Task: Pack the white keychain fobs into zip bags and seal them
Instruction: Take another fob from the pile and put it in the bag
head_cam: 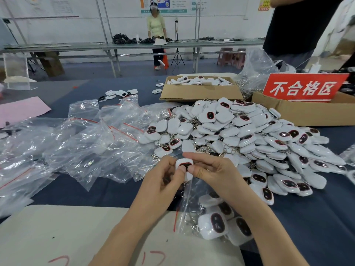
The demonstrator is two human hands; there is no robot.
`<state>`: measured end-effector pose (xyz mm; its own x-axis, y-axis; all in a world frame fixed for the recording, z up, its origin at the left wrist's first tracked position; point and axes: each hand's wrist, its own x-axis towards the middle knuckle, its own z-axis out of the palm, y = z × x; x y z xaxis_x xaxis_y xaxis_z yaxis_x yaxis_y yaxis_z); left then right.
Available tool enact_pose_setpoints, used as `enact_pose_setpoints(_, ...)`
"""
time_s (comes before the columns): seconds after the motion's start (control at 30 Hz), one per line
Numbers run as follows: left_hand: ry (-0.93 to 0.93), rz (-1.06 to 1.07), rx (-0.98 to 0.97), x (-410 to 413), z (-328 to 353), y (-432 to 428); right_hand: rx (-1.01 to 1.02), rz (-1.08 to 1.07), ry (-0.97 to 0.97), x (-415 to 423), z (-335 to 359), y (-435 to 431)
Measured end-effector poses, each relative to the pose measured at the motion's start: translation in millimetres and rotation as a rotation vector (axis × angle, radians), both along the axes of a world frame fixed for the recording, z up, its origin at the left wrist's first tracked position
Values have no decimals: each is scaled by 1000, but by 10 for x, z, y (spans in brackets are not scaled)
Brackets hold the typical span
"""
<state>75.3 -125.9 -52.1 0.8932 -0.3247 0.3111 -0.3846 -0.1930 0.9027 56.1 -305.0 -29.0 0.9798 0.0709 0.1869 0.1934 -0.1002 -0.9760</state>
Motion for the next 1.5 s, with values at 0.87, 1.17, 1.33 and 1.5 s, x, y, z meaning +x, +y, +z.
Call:
enact_pose_setpoints(0.87, 47, -59, -24, 11, 7, 12, 62, -68, 3, 26, -46, 7)
enact_pose_setpoints(1.17, 50, -86, -19, 32, 9, 25, 67, -65, 2, 40, -50, 4)
enact_pose_setpoints(1.33, 16, -29, -5, 41, -25, 6, 90, -53, 2, 47, -48, -8)
enact_pose_setpoints(1.5, -129, 152, 112, 37, -62, 6, 35, -50, -4, 40, -55, -13)
